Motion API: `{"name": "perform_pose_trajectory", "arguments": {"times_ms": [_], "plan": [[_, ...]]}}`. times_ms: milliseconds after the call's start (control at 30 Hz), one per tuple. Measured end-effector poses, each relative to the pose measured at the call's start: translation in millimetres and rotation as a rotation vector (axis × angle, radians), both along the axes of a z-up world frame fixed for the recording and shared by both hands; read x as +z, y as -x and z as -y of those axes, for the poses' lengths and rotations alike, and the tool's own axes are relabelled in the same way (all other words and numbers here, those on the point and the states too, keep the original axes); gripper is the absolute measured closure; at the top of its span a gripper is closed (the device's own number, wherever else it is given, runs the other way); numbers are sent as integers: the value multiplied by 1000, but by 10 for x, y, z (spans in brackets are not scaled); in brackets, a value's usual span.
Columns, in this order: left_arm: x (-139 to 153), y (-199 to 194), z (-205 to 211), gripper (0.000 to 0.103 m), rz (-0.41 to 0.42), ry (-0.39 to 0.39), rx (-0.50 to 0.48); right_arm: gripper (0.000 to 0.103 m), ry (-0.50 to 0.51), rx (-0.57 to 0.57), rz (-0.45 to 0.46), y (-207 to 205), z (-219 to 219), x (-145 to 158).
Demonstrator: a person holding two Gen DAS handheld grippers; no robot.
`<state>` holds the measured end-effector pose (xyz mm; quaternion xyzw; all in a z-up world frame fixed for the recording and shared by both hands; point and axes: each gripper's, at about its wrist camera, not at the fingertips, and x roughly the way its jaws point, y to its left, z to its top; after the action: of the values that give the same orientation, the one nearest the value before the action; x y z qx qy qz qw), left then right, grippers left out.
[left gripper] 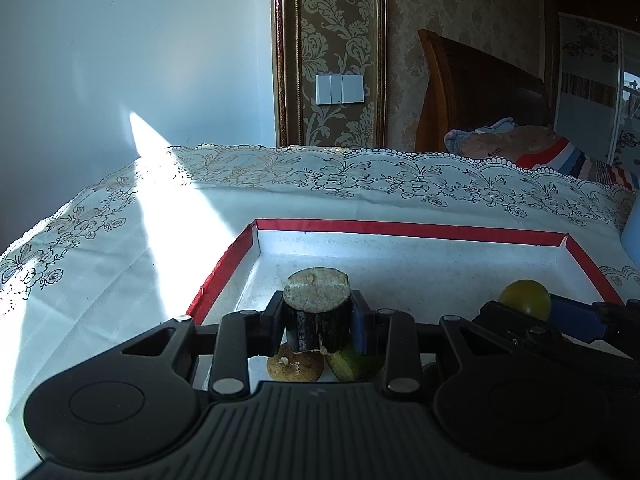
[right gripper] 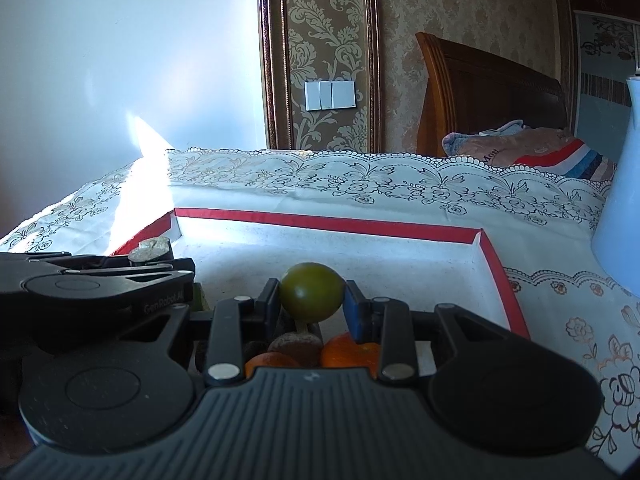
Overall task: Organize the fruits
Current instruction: 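Open the left tool to drop the eggplant slice while the right tool releases the green fruit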
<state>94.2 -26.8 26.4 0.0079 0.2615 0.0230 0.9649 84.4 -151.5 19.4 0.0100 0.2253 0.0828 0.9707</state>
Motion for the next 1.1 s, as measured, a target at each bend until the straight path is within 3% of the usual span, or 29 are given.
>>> {"name": "perform_pose_trajectory", "arguments": {"times_ms": [667,767,833,867,1100], "plan": [[-24,-6,-21,70,8,9,9,70,23,-15,21,-16,-56,-31],[-33,4,0,64,19,-12,18,70,16,-18,23,-8,-47,-36],[-33,12,9,50,24,-21,22,70,14,-22,26,-2,-43,-38],[-32,18,13,48,27,-27,31,70,15,-23,27,2,-41,-36],[-12,36,-3,47,26,-11,17,70,11,-28,28,3,-38,-29]]}}
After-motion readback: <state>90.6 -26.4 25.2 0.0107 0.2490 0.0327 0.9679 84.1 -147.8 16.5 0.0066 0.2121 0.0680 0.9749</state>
